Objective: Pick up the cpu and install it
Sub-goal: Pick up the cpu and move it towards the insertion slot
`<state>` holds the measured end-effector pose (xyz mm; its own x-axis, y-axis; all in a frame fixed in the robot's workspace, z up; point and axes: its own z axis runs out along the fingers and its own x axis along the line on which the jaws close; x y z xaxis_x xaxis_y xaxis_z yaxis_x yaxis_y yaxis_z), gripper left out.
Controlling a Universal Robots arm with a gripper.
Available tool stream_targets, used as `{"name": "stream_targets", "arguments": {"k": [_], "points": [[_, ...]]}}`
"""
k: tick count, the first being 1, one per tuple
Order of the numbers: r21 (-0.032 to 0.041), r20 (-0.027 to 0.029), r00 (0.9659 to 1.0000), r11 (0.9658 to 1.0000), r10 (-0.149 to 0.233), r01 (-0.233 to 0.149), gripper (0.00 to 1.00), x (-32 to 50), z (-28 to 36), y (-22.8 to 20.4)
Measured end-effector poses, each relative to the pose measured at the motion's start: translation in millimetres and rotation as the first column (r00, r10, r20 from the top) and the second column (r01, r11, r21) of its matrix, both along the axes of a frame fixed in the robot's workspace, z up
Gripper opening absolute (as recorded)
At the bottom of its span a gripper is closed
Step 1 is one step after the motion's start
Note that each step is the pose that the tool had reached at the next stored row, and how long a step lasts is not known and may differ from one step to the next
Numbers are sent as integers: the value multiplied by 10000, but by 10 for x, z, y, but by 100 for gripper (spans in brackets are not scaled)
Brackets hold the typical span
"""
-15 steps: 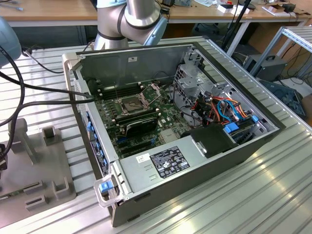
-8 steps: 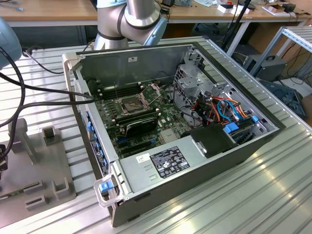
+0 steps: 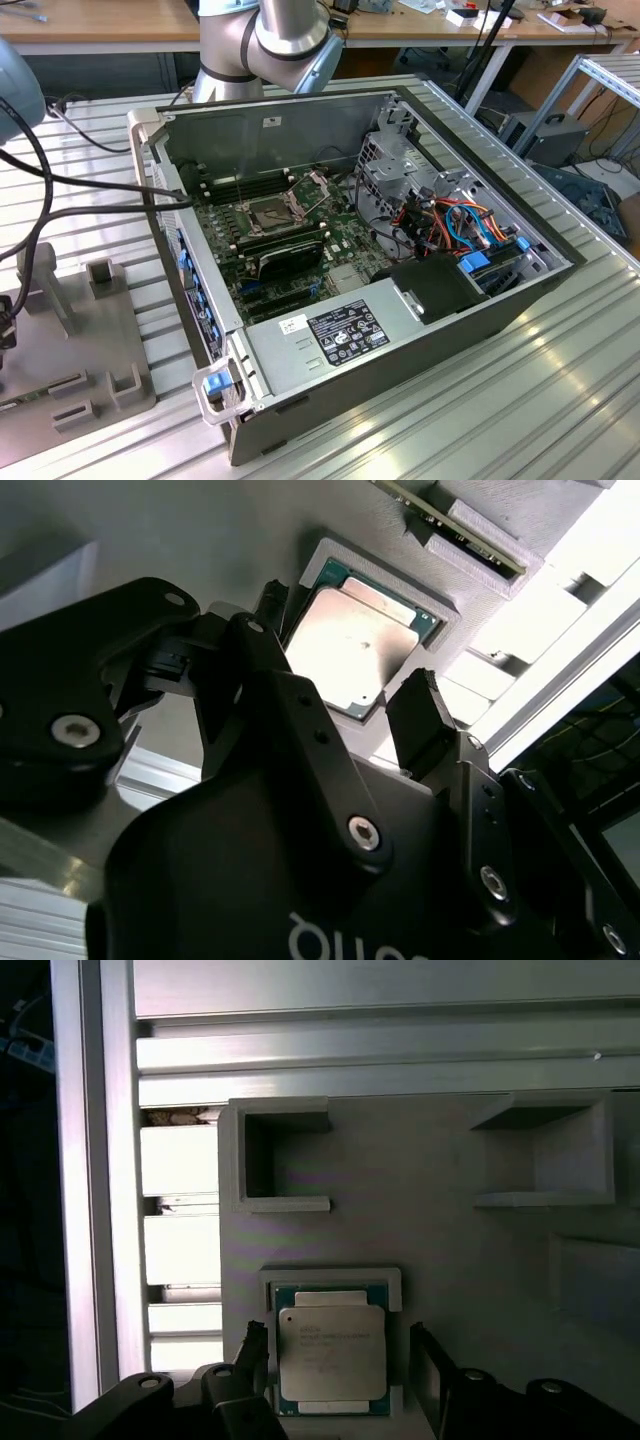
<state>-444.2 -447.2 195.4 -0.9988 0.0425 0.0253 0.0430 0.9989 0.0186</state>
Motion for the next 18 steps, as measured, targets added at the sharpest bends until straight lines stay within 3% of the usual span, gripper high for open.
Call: {"name": "stream_targets", "arguments": {"k": [8, 11, 18], "points": [[-20, 0, 10000, 10000, 57, -57, 68, -17, -29, 6], [-91, -1, 9998, 9998, 178, -178, 68, -17, -35, 7], [-92, -1, 9998, 9998, 179, -179, 68, -16, -40, 12]]}}
